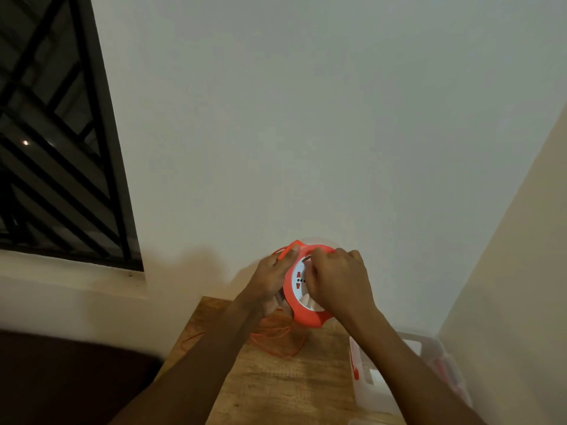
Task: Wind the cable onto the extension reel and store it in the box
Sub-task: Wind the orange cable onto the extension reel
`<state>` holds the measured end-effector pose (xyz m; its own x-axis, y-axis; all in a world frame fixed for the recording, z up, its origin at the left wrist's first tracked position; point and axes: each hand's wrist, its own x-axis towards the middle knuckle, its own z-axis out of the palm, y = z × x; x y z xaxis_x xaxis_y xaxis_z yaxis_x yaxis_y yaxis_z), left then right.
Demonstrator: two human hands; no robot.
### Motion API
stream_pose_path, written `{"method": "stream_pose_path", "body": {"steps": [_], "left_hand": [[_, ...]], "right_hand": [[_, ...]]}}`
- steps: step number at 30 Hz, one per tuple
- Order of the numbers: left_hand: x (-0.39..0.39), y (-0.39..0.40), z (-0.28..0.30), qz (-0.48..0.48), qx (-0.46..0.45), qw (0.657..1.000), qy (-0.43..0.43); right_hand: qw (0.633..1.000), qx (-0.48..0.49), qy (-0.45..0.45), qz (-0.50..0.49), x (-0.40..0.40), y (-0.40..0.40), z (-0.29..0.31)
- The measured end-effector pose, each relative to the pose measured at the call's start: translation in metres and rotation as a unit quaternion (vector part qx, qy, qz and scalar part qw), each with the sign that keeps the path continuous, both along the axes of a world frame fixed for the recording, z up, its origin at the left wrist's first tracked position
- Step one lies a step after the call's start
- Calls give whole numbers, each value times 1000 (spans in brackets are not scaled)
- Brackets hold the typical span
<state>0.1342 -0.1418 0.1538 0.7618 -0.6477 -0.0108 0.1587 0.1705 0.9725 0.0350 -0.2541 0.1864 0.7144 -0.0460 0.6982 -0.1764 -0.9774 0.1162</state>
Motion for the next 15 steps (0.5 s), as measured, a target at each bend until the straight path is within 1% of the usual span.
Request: {"method": "stream_pose_path", "body": {"steps": [2,3,5,8,11,15], "left_hand": [[3,3,-1,-3,-6,1000,6],[6,6,-1,2,-10,1000,9],[13,11,0,7,-6,1000,5],[18,16,3,-7,13,1000,-17],[18,15,1,-9,20,999,-26],[17,14,-2,-16,37,998,-52]], "right_hand": [[997,-1,20,78,-5,0,-2],[993,-6,50,106,-9,0,-2],[985,-32,106,133,-16,-3,-3],[984,-48,130,111,-17,-2,-4],[991,-46,112,62,-14,8,-4],[993,-82,79,19,-9,13,-6]]}}
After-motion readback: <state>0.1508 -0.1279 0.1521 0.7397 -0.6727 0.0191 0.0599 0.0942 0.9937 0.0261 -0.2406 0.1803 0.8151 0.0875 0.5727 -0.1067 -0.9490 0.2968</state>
